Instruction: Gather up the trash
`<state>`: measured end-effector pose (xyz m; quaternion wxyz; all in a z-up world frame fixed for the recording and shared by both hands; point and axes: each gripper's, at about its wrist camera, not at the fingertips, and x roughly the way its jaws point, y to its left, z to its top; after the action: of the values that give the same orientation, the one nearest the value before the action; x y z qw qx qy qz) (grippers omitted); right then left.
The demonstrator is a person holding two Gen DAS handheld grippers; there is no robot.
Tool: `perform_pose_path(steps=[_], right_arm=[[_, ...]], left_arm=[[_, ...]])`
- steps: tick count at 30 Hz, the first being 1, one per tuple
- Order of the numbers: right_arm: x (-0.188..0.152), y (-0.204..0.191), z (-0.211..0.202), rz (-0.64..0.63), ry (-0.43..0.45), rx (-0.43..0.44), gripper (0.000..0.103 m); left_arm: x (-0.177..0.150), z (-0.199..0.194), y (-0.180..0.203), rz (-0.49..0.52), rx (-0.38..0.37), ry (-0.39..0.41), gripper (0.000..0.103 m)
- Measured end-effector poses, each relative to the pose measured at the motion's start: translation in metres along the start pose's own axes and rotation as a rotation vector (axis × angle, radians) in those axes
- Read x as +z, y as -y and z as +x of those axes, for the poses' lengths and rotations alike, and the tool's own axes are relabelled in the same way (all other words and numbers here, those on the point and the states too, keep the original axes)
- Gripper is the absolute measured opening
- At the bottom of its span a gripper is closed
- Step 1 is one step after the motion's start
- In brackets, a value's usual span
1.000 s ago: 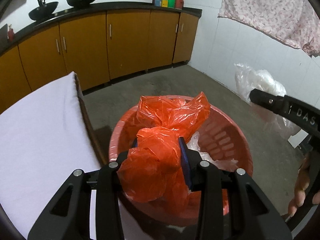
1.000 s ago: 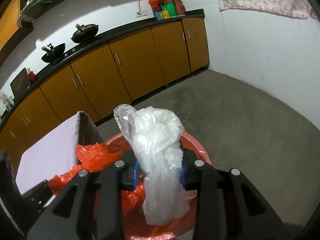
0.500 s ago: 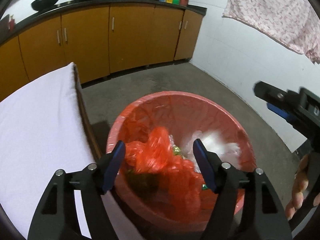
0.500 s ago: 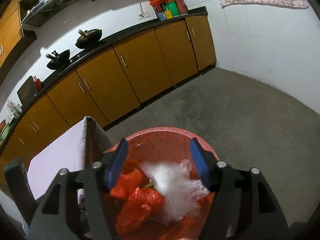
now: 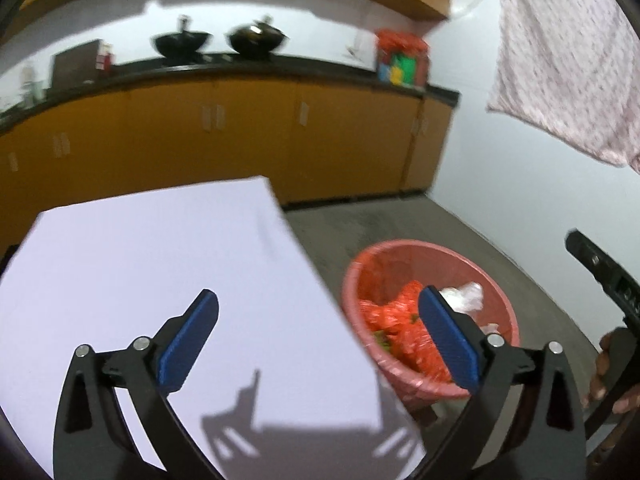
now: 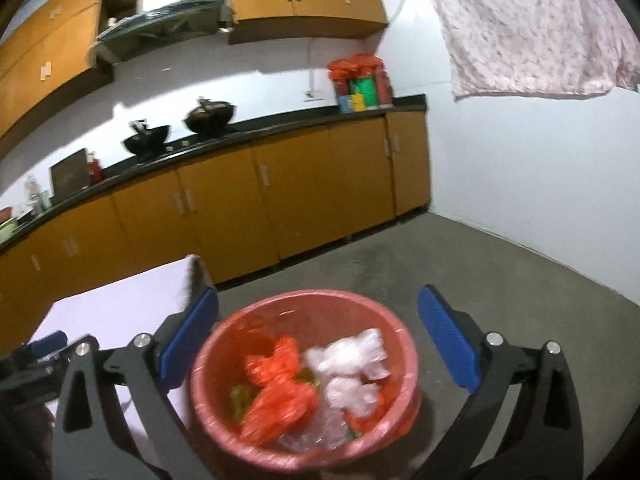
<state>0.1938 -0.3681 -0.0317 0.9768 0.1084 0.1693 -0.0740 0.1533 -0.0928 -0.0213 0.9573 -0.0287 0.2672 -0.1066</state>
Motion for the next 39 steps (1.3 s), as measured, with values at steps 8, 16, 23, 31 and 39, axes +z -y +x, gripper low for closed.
perform_pose_path(steps=[8, 16, 23, 31, 39], right_arm=[[-0.018, -0.051, -0.076, -0.147, 0.059, -0.101, 0.099], [-0.037, -0.075, -0.117, -0.141, 0.035, -0.06, 0.099], [-0.052, -0.086, -0.14, -0.16, 0.023, -0.044, 0.099], [-0.053, -0.089, -0.155, -0.183, 0.041, -0.03, 0.099], [-0.049, -0.09, -0.162, -0.183, 0.056, -0.026, 0.099]], left_arm=[[-0.02, -0.083, -0.036, 0.006, 0.197, 0.124, 0.101], [-0.046, -0.128, -0.049, 0.031, 0.293, 0.193, 0.101], [-0.065, -0.153, -0.059, 0.045, 0.315, 0.215, 0.101], [-0.073, -0.162, -0.062, 0.017, 0.31, 0.237, 0.101], [-0.075, -0.168, -0.062, 0.017, 0.311, 0.257, 0.101]])
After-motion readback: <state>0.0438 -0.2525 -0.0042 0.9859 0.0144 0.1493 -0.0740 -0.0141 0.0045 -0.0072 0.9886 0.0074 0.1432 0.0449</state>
